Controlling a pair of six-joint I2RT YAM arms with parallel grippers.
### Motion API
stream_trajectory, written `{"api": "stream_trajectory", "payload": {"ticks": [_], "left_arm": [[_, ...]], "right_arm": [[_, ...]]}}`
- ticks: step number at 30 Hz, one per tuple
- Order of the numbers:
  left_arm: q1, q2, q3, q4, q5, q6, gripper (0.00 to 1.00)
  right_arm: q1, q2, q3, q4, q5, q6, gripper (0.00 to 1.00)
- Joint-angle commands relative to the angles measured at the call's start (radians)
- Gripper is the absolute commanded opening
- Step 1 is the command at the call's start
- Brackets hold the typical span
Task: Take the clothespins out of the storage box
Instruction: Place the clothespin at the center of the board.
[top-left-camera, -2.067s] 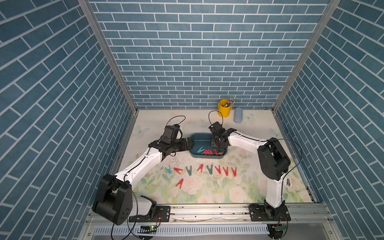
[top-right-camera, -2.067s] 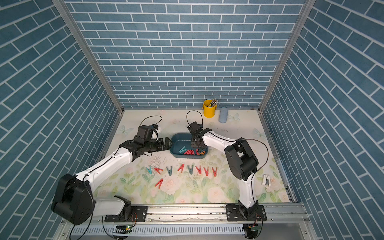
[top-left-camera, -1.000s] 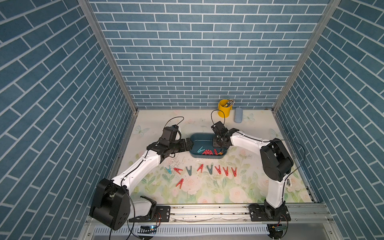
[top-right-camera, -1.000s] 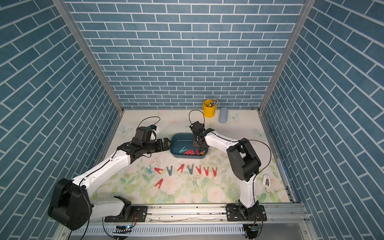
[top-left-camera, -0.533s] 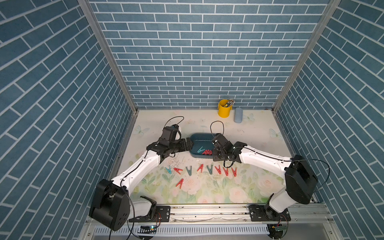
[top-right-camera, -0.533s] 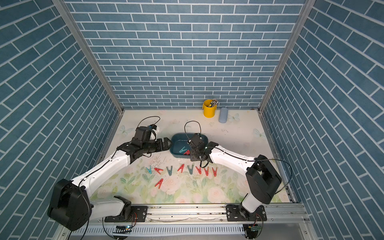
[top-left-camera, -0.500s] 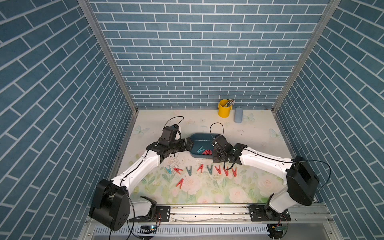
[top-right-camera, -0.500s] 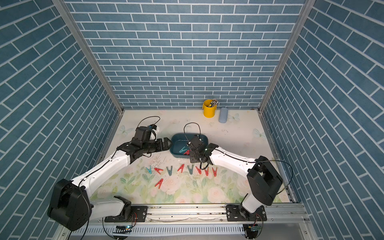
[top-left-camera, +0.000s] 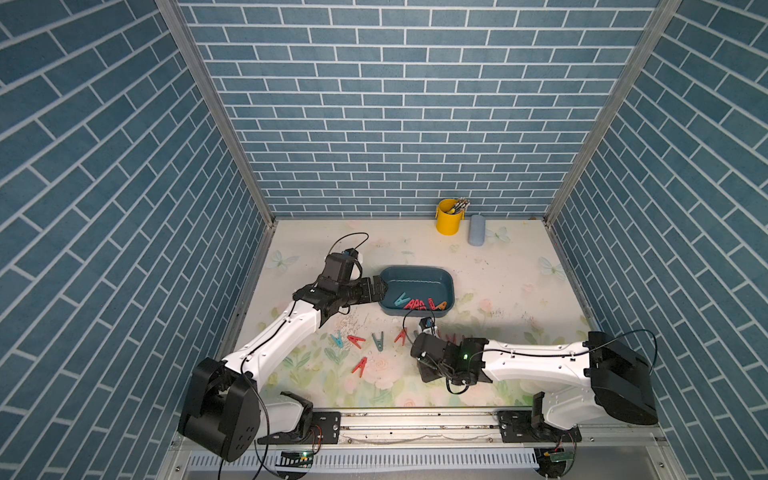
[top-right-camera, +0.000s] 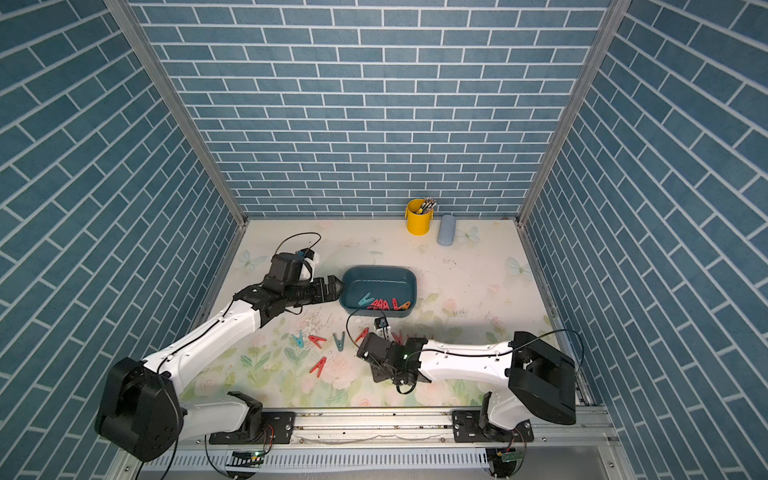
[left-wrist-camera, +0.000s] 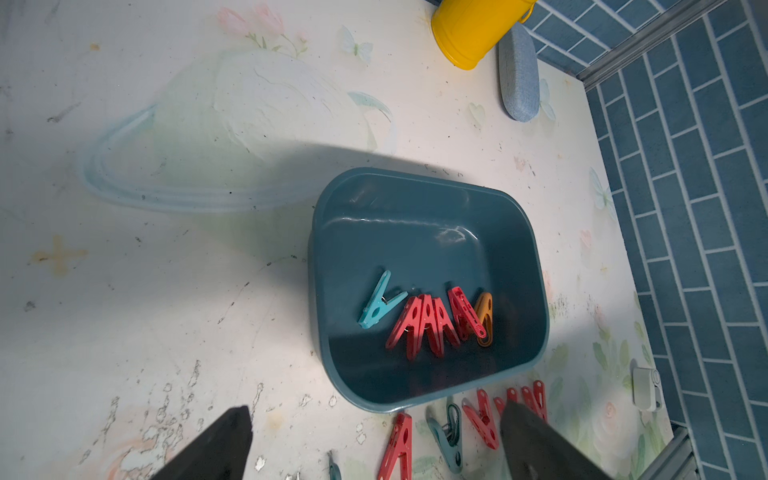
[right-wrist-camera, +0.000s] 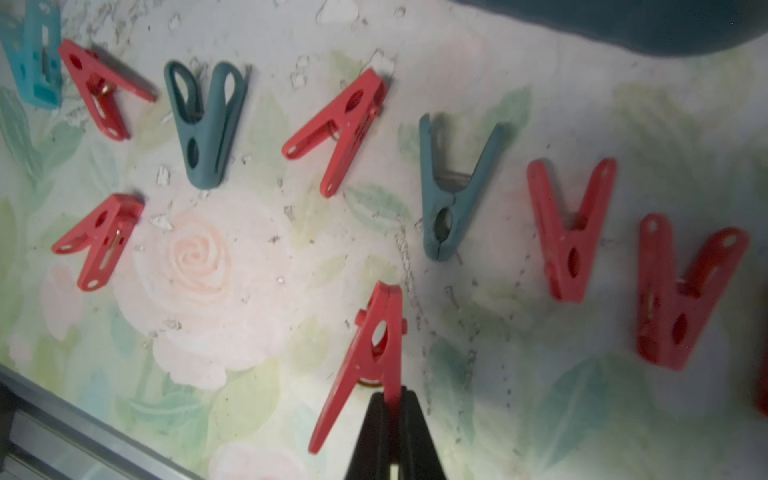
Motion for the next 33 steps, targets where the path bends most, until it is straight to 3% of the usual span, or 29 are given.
{"api": "stream_trajectory", "payload": {"ticks": [1,13,16,21,28,33], "left_arm": [[0.004,0.002,0.014,-0.020,0.002,0.020,0.99],[-0.001,-0.028,-0.005,-0.028,0.007,0.020,1.00],[-0.003,-0.031,-0.009,-0.027,0.011,0.020,1.00],[-0.005,-0.026,-0.012,-0.026,0.015,0.029,1.00],[-0.015,0.010,-0.012,-0.022,0.006,0.028,0.99],[-0.037,0.053,0.012,-0.033,-0.057,0.013,0.95]], "right_arm": [[0.030,0.008,-0.022,0.035,0.032,0.091,0.00],[0.046,0.069,-0.074,0.072,0.016,0.139,0.01],[0.046,0.080,-0.059,0.062,0.016,0.129,0.16],[0.046,0.046,-0.044,0.033,0.041,0.120,0.29],[0.035,-0.055,-0.001,-0.062,0.086,0.086,0.36],[-0.039,-0.138,0.037,-0.088,0.109,0.007,0.46]]}}
